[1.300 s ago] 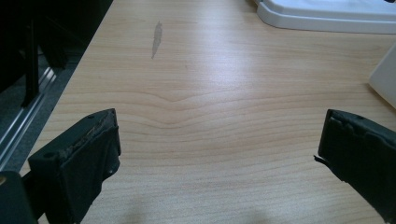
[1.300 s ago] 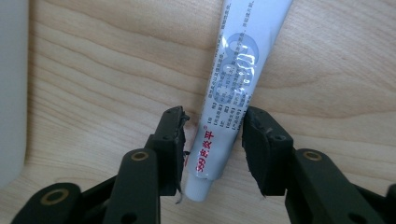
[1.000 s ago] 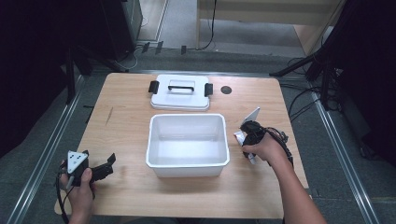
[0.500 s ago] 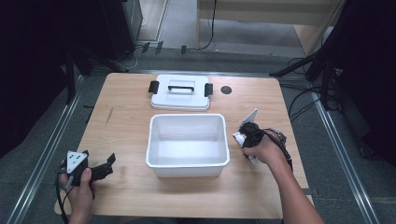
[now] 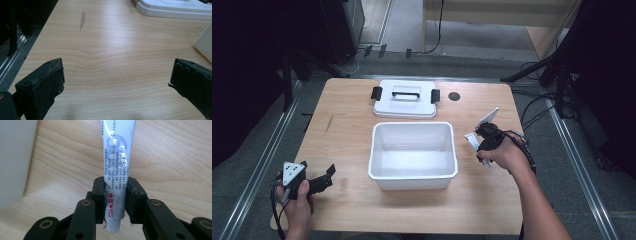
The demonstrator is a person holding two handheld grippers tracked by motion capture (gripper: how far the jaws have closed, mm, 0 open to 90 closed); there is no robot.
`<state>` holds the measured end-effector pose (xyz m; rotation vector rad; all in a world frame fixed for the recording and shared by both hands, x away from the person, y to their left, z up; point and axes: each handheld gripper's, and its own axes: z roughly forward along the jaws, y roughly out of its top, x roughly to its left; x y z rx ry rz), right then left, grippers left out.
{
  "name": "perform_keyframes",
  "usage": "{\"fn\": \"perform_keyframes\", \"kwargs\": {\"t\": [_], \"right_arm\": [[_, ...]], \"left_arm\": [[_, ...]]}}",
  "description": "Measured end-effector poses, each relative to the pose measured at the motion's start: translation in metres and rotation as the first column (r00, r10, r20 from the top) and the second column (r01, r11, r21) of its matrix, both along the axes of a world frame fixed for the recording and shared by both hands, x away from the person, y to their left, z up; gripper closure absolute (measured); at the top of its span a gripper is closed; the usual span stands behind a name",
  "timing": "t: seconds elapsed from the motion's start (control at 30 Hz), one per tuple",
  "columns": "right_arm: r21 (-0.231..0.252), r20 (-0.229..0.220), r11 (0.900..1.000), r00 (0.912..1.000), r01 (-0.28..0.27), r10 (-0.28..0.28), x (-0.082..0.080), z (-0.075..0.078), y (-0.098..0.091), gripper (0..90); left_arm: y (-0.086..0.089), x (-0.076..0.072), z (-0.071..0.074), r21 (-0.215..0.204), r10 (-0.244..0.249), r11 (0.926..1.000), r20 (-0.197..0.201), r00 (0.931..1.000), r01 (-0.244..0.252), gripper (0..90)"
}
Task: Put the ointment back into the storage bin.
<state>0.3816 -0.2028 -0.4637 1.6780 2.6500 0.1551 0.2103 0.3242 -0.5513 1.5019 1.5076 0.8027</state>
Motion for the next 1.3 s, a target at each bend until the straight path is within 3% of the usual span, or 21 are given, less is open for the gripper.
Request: {"fn": "perform_keyframes", "kwargs": {"t": [0.23, 0.8, 1.17, 1.3], "right_arm": [[0.035, 0.028, 0.9989, 0.9992, -0.031, 0.030, 0.000, 0.025, 0.004, 72.4], [0.063, 0.090, 0.9928, 0.9913, -0.101, 0.096, 0.006, 0.075, 0.028, 72.4], [0.074, 0.095, 0.9853, 0.9846, -0.154, 0.147, 0.006, 0.092, 0.049, 72.4], [0.068, 0.096, 0.9793, 0.9783, -0.191, 0.184, 0.005, 0.096, 0.058, 72.4]], "left_arm": [[0.000, 0.000, 0.000, 0.000, -0.005, 1.0000, 0.002, 1.0000, 0.005, 0.0], [0.000, 0.000, 0.000, 0.000, -0.008, 1.0000, 0.002, 1.0000, 0.008, 0.0], [0.000, 0.000, 0.000, 0.001, -0.009, 1.0000, 0.002, 1.0000, 0.009, 0.0], [-0.001, 0.000, 0.000, 0.001, -0.011, 0.9999, 0.000, 0.9999, 0.011, 0.0]]}}
